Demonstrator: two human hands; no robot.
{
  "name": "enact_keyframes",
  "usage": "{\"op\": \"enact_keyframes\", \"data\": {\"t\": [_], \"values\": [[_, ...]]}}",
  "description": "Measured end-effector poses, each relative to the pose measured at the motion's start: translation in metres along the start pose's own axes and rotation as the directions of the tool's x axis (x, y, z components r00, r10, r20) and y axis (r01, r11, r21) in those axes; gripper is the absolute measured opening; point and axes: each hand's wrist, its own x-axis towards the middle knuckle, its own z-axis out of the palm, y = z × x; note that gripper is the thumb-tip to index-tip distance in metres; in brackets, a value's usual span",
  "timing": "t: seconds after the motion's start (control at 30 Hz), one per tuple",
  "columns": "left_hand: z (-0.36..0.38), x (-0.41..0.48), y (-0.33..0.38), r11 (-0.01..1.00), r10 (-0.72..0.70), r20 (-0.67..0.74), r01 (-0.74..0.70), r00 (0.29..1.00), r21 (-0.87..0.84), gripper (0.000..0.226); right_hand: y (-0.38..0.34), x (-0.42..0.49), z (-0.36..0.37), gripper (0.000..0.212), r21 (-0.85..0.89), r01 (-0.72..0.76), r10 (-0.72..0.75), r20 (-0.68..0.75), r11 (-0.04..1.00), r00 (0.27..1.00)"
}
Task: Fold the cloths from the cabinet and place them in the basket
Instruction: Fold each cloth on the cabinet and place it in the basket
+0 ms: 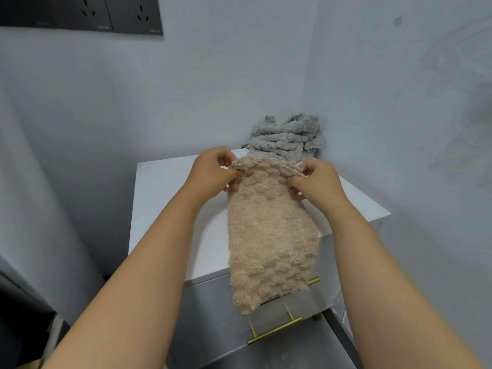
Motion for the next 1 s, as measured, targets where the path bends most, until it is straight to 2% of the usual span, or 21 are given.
{"op": "enact_keyframes", "data": {"t": [0.2, 0.3, 0.47, 0.63, 0.73, 0.8, 0.87, 0.9, 0.97, 1.0], "values": [[-0.007, -0.015, 0.002, 0.990, -0.021, 0.170, 0.044, 0.985, -0.132, 0.017, 0.004, -0.018, -0.004, 0.018, 0.056, -0.033, 0.030, 0.046, 0.998, 0.998], [-0.009, -0.020, 0.002, 0.992, -0.014, 0.203, 0.038, 0.979, -0.116, 0.016, 0.002, -0.023, -0.011, 0.016, 0.053, -0.012, 0.008, 0.073, 0.999, 0.997], [-0.021, -0.025, 0.003, 0.997, -0.034, 0.315, 0.012, 0.949, 0.070, 0.010, 0.004, -0.028, -0.021, 0.006, -0.194, 0.079, -0.055, 0.124, 0.978, 0.991], [-0.025, -0.033, 0.004, 0.954, -0.134, 0.462, -0.013, 0.877, 0.301, 0.012, 0.009, -0.033, -0.026, 0.007, -0.338, 0.103, -0.014, 0.256, 0.936, 0.967], [-0.023, -0.035, 0.008, 0.954, -0.175, 0.435, 0.043, 0.883, 0.296, 0.035, 0.005, -0.034, -0.027, 0.028, -0.318, 0.081, 0.015, 0.289, 0.945, 0.957], [-0.018, -0.033, 0.008, 0.947, -0.146, 0.374, 0.021, 0.916, 0.320, 0.034, 0.001, -0.035, -0.025, 0.040, -0.287, 0.034, 0.037, 0.240, 0.957, 0.970], [-0.012, -0.031, 0.005, 0.905, -0.107, 0.322, -0.042, 0.940, 0.423, 0.021, 0.002, -0.034, -0.020, 0.038, -0.307, 0.057, 0.015, 0.226, 0.950, 0.974], [-0.009, -0.031, 0.004, 0.884, -0.102, 0.314, -0.059, 0.944, 0.464, 0.022, 0.004, -0.034, -0.018, 0.029, -0.321, 0.081, 0.002, 0.251, 0.944, 0.968], [-0.007, -0.029, 0.001, 0.872, -0.146, 0.344, -0.043, 0.928, 0.487, 0.043, 0.006, -0.031, -0.016, 0.007, -0.348, 0.094, 0.021, 0.312, 0.933, 0.950], [-0.007, -0.028, 0.002, 0.870, -0.171, 0.370, -0.036, 0.913, 0.491, 0.054, 0.005, -0.030, -0.017, 0.020, -0.361, 0.102, 0.031, 0.347, 0.927, 0.937]]}}
